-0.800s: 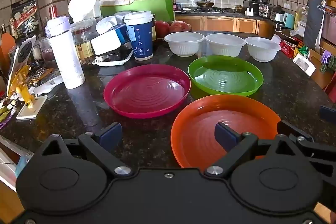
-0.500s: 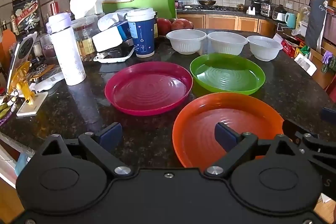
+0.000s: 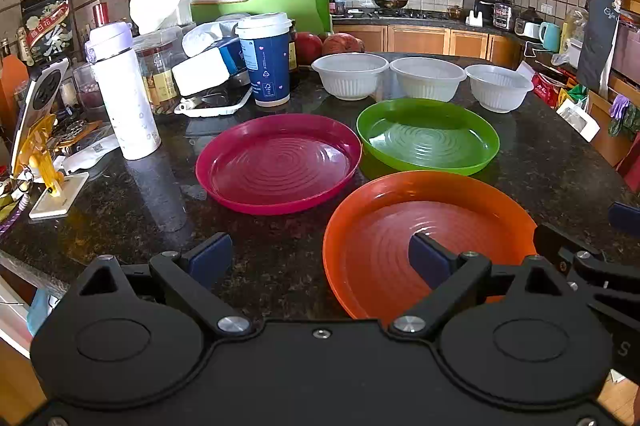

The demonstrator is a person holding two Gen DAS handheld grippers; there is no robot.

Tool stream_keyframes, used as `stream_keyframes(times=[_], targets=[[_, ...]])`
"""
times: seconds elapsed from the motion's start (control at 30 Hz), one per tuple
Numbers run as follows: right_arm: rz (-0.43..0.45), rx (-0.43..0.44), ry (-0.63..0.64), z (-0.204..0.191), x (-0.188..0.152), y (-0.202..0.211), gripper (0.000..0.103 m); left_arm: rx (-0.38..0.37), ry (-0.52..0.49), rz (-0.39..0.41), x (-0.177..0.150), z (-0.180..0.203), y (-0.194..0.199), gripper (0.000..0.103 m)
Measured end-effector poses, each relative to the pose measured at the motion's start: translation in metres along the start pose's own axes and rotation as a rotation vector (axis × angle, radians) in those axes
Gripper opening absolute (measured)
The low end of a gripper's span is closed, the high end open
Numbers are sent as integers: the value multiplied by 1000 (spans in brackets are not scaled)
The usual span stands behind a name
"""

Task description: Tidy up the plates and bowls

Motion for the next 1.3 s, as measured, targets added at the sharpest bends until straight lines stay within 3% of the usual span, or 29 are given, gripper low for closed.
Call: stream_keyframes(times=[1.3], targets=[[19,-10,19,-2,4,4,75,1,-13,18,-1,1,2,94]])
Point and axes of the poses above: each gripper's, at about its wrist camera, not at the fingertips, and y roughly against the way its jaws point, z to its right, x to its top, the point moved 10 cm from there along -y, roughly the way its jaws point, and after that the axes turned 13 degrees about -z, right-handed, at the moved point
